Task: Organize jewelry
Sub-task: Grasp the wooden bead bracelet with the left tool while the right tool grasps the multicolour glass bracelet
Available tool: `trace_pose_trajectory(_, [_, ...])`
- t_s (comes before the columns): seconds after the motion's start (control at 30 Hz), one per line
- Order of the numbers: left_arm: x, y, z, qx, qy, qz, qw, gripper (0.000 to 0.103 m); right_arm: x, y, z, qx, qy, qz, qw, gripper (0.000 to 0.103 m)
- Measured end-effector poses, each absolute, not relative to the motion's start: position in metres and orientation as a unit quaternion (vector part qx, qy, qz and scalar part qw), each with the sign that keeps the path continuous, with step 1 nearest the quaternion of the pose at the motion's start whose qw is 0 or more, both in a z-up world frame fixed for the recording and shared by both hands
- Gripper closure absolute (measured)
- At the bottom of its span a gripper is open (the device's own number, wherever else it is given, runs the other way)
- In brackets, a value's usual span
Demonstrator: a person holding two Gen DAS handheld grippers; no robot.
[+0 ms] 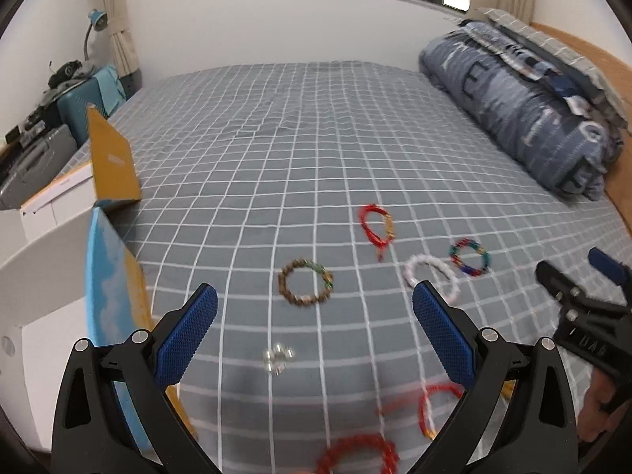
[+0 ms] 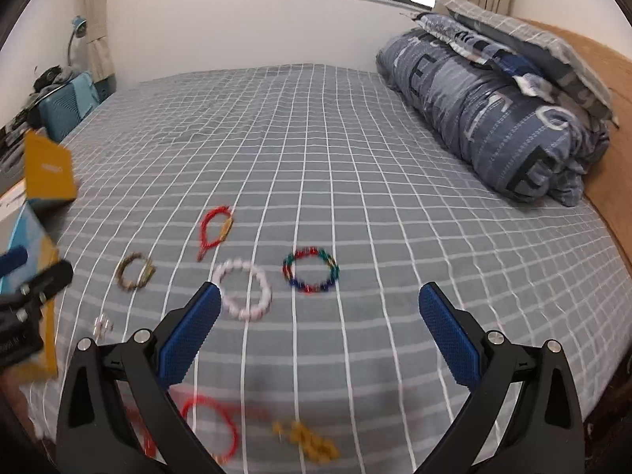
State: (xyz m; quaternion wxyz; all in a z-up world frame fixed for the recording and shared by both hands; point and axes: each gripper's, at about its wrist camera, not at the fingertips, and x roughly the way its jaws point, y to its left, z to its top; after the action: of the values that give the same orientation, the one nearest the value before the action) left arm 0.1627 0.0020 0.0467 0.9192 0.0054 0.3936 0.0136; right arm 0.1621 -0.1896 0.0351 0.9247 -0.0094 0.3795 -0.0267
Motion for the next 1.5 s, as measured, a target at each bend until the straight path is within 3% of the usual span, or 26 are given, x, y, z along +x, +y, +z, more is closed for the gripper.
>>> trace_pose_trajectory(0.3, [0.241,0.012,-0.011,0.005,0.447,0.035,0.894,0.006,0.24,-0.196,-0.018,-0.017,0.429,-0.027,0.903,0.007])
trace_pose_trajectory(0.73, [0.27,0.014,-0.058,0.006,0.499,0.023,0.866,0.006,0.283,-0.211,-0.074,0.018,0.496,-0.017,0.868,0.007])
trace_pose_trajectory(1.0, [0.281,0.016,-0.073,0.003,0.515,0.02,0.857,0.006,0.285,-0.203,-0.085,0.003,0.501,-0.025,0.865,0.015])
trace_pose_trajectory(1.1, [0.283,0.016,-0.073,0.003,0.514,0.019,0.858,0.009,0.284,-0.204,-0.085,0.007,0.504,-0.017,0.864,0.022])
trace_pose_trajectory(1.2, [0.283,0.016,-0.073,0.005,0.51,0.016,0.86,0.022,0.286,-0.205,-0.084,0.01,0.507,-0.014,0.862,0.028])
trace_pose_trajectory(1.27, [0.281,0.015,-0.072,0.009,0.508,0.013,0.861,0.033,0.286,-0.204,-0.084,0.008,0.508,-0.012,0.861,0.037])
trace_pose_trajectory(1.5, [0.273,0.006,-0.069,0.024,0.503,-0.003,0.864,0.05,0.283,-0.202,-0.082,0.007,0.512,-0.006,0.859,0.072])
